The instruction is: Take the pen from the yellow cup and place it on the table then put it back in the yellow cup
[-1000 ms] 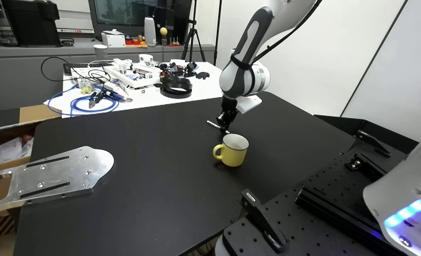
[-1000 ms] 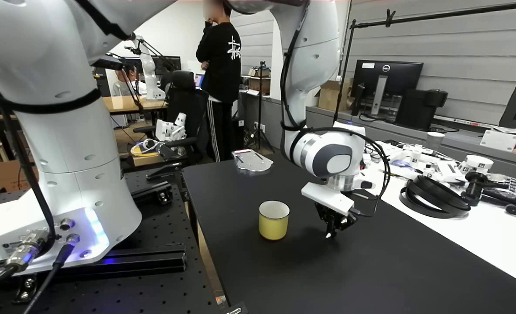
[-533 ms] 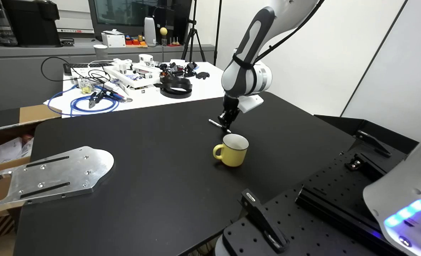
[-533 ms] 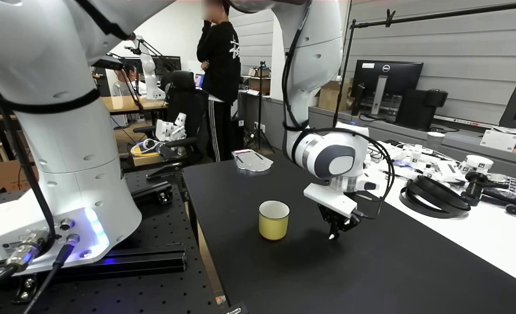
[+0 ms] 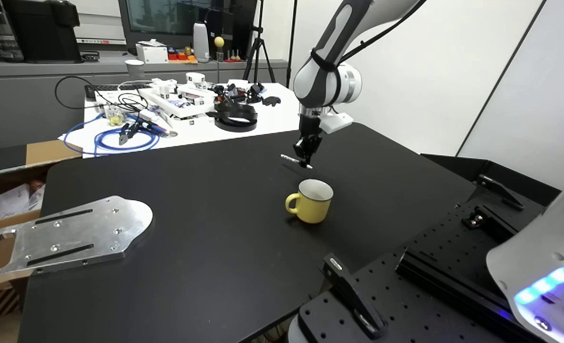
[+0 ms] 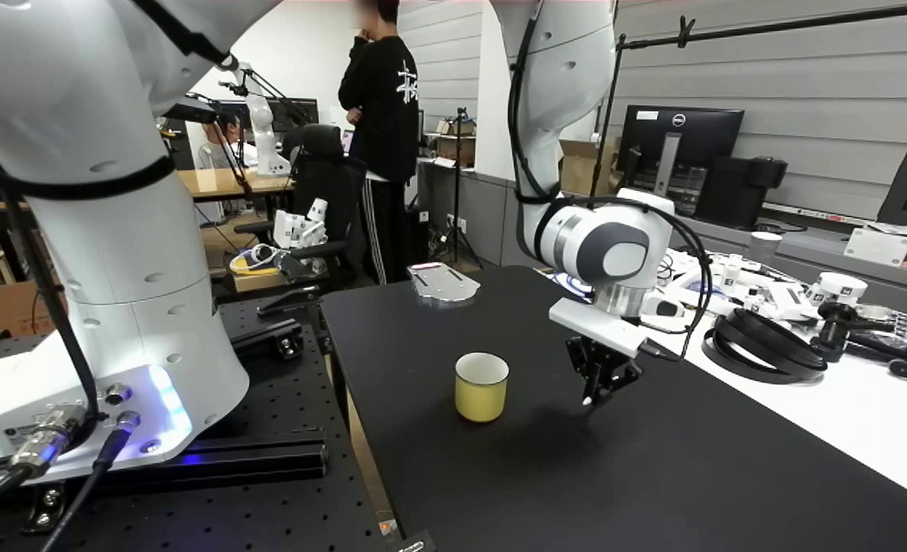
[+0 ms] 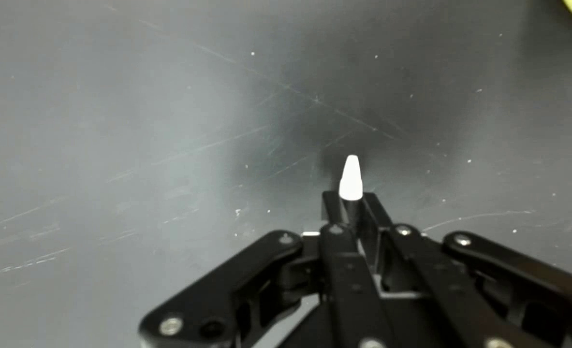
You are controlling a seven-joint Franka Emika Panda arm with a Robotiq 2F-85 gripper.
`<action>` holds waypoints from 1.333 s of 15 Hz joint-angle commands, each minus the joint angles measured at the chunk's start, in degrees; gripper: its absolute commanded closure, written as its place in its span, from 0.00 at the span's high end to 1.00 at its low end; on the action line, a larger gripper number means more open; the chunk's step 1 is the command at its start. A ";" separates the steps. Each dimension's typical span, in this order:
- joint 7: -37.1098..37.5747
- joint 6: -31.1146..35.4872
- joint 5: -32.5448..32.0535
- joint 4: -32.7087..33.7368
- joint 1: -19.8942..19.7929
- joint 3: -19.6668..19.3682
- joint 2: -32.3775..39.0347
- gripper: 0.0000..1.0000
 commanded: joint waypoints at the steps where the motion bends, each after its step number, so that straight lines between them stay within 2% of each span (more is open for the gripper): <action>1: -3.81 -13.45 1.10 4.86 -1.64 1.50 -1.15 0.03; 8: -10.25 -41.16 4.67 17.81 -2.58 1.91 1.46 0.03; 13: -13.67 -63.03 8.33 30.29 -2.35 2.18 7.74 0.03; 16: -12.69 -69.93 8.62 36.20 -1.18 1.79 10.32 0.03; 20: -12.19 -75.26 7.69 41.61 0.60 1.78 11.55 0.03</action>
